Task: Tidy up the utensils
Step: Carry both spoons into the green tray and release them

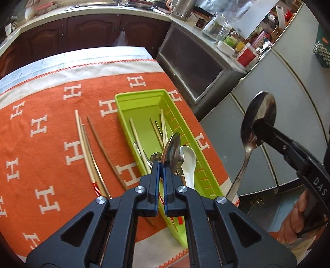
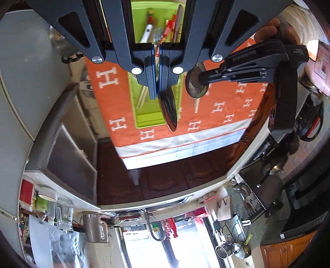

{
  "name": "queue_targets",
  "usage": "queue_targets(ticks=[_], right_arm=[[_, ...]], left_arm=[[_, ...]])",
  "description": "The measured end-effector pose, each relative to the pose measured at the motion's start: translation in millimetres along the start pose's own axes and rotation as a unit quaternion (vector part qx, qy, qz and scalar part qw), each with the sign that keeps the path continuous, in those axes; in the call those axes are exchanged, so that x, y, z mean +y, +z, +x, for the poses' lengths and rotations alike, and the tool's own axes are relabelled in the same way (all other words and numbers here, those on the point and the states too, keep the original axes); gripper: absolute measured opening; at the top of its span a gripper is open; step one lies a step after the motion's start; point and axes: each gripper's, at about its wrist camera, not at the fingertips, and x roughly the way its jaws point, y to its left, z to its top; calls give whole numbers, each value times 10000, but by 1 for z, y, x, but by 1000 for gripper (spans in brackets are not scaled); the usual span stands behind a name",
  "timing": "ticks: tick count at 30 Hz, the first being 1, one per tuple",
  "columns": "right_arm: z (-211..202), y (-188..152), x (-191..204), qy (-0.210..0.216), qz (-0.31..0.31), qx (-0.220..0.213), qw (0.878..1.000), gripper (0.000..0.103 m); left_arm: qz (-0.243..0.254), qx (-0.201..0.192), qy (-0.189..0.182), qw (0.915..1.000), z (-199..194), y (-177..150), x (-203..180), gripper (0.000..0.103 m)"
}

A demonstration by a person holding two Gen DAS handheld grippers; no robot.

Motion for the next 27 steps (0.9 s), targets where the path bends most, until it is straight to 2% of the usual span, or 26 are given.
queue_targets(ticks=[4, 11, 16, 18, 21, 27], right_arm=[[21, 3, -17, -359, -218, 215, 9989, 1], [95, -4, -27, -393, -173, 867, 9953, 3], [133, -11, -25, -283, 30, 1110, 9934, 12], [141, -12, -25, -237, 61, 1112, 9935, 15], [150, -7, -12, -146, 79, 1088, 9939, 16], [148, -4, 9, 69, 56, 1051, 9944, 16]], left_arm=[[-4, 191, 221, 9996, 30, 2, -2, 1], [-39, 258, 578, 9980, 46, 6, 12, 2], [-64, 175, 585, 9981, 36, 9, 20, 3], [-72, 140, 565, 9983, 29, 10, 24, 8], [-101, 34, 633, 9979, 17, 11, 30, 11], [-212, -119, 824, 9963, -11, 10, 48, 12]])
